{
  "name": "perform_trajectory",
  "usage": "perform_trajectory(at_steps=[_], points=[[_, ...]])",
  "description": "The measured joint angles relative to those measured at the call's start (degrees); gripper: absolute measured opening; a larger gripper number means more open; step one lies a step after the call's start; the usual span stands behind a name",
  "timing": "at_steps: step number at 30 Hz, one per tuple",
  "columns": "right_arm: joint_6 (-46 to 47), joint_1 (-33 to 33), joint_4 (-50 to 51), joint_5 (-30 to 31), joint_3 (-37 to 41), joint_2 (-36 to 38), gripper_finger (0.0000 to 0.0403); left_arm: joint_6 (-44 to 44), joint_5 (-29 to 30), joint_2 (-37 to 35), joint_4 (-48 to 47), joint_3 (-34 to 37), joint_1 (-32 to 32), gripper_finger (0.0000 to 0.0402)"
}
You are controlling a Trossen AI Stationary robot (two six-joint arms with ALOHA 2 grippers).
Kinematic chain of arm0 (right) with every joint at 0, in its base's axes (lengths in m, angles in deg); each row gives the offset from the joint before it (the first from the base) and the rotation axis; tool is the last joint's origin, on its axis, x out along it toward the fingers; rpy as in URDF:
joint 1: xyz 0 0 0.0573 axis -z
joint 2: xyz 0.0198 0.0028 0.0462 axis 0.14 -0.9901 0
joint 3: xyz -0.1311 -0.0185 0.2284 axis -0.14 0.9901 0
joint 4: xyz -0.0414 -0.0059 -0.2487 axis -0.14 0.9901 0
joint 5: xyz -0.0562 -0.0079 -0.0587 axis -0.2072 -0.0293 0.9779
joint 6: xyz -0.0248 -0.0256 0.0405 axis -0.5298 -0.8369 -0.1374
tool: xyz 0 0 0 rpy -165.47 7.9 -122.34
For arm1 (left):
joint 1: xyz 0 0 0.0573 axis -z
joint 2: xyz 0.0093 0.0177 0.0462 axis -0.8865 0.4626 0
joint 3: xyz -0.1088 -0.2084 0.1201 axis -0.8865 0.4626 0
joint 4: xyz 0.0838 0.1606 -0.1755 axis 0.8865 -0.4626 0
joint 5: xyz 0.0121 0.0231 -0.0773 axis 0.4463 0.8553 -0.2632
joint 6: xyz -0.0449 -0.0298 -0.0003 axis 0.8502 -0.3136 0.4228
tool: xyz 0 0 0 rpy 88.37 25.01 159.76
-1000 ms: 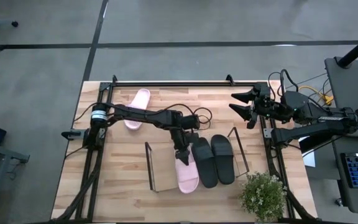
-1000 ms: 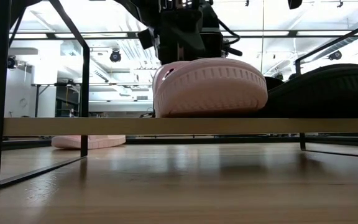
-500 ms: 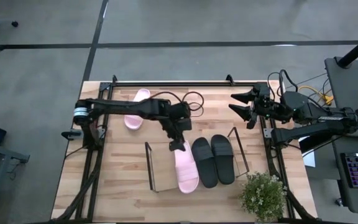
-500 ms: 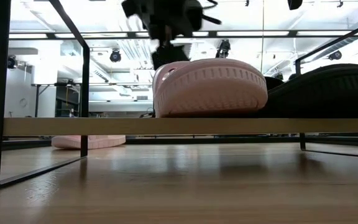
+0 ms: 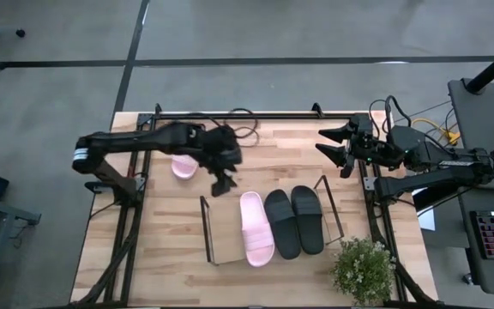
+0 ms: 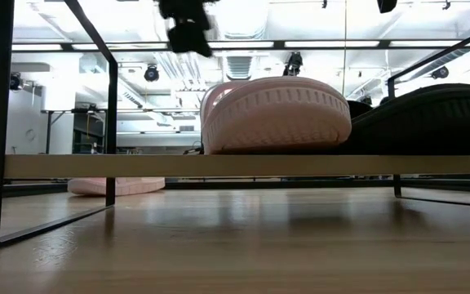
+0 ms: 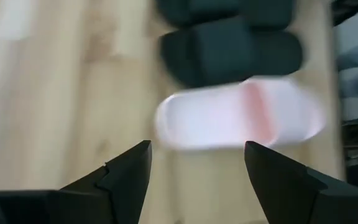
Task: Pick and place slides into the shelf
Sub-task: Put the pink slide on the shelf
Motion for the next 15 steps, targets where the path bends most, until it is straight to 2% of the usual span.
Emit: perform_trajectory(at_steps=[3, 8, 12, 15], points=[[0.2, 0.0, 0.0, 0.0, 0.0, 0.0, 0.0249, -2.8, 4.4, -3.2, -8.2, 0.0, -1.6, 0.0242], [3.0, 0.0, 0.5, 0.0, 0.0, 0.0, 0.0249, -4.4, 7.8, -5.5, -19.5, 0.2, -6.4, 0.0242], [3.0, 0.0, 1.3, 0.0, 0.0, -0.2, 0.0249, -4.9, 10.4, -6.3, -20.9, 1.8, -10.5, 0.0242], [3.0, 0.0, 1.3, 0.0, 0.0, -0.4, 0.0249, -7.2, 15.0, -6.0, -21.3, 2.3, -13.2, 0.0242]])
